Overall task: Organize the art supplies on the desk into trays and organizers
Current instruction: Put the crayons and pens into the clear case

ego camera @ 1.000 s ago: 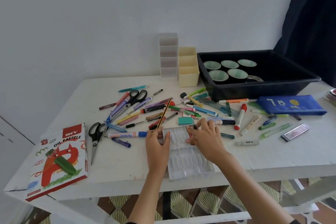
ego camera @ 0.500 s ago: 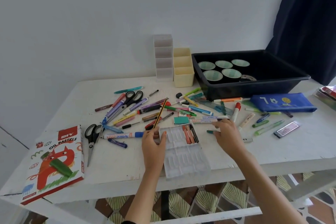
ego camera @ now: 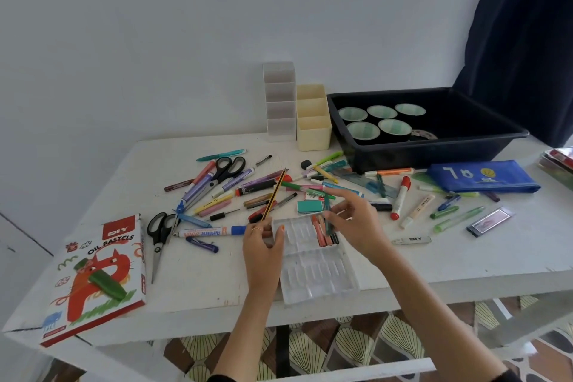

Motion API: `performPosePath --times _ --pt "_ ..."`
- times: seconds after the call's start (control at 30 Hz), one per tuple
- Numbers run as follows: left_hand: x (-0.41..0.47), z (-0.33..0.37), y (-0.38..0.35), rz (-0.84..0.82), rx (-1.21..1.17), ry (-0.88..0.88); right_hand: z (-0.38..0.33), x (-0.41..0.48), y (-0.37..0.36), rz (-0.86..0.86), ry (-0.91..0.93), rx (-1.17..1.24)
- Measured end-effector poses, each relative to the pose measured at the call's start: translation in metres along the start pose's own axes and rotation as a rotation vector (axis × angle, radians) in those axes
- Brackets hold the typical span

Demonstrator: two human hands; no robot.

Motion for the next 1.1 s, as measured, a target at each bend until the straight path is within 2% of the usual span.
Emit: performPosePath --times 0.27,0.63,0.8,1.0,1.1 --pt "-0.002 0.003 0.002 0.006 0.000 0.001 0.005 -0.002 -0.033 -0.059 0.030 -0.029" --pt "-0.003 0.004 0.001 0.002 0.022 -0.003 0.014 -0.006 -0.046 -0.200 0.182 -0.730" --pt "-0.004 0.004 0.001 0.006 0.015 0.001 0.008 -0.006 -0.056 -0.247 0.267 -0.969" --pt "0.001 0.001 0.003 0.013 -0.025 0.018 -0.008 0.007 -0.058 -0.256 0.235 -0.962" --pt "0.004 -0.006 0.004 0.014 -0.102 0.060 -0.030 0.017 -0.059 -0.179 0.318 -0.718"
Point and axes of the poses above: each hand's wrist, its own x-axis towards the middle knuckle, its own y-axis out of the back of the hand, z = x × y, the point moved 10 cm from there along x, towards the middle knuckle, and after that the axes turned 6 degrees about y, right-handed, at the moved point
